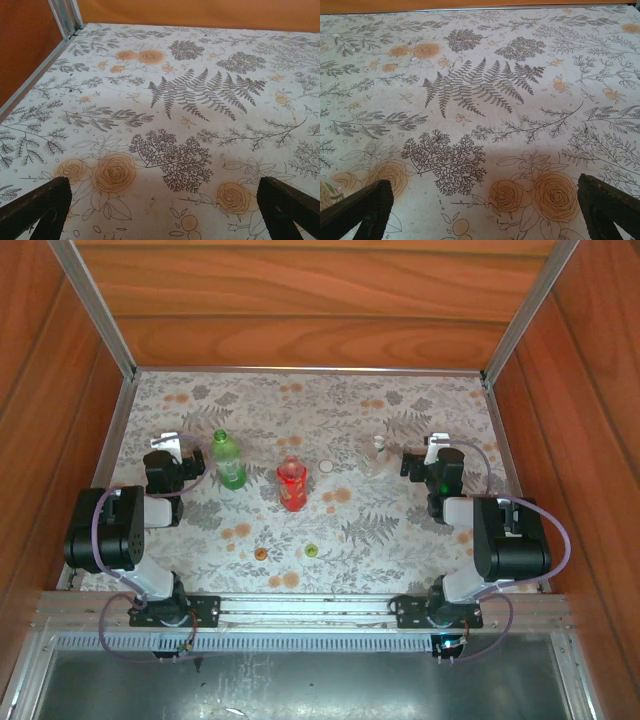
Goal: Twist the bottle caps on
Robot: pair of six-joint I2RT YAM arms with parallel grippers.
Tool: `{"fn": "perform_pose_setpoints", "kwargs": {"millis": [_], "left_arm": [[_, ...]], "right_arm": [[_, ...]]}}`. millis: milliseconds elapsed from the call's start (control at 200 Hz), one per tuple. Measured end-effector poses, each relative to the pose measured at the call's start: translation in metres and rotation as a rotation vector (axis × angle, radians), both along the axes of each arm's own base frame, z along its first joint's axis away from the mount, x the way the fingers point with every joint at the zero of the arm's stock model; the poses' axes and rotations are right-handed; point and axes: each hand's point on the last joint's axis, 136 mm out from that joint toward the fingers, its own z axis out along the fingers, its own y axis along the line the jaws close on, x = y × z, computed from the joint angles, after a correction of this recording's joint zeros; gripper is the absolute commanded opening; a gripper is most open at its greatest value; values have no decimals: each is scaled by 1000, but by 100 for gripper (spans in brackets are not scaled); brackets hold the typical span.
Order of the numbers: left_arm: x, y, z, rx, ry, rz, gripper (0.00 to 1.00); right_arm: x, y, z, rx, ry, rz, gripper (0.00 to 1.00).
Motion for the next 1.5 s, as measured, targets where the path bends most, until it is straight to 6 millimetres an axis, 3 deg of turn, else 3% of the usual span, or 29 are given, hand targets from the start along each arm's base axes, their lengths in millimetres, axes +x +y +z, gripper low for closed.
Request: {"fn": "perform_pose_setpoints", "kwargs": {"millis": [1094, 1329, 1499], "left_arm": [[-2, 0, 4, 0, -7, -1, 100], [-16, -1, 38, 6, -99, 2, 100], [-30, 1, 81, 14, -194, 15, 100]], "right_arm": [[-4, 2, 3, -1, 10, 14, 100], [-10, 4, 46, 3, -77, 26, 100], [-26, 13, 87, 6, -149, 58, 100]]}}
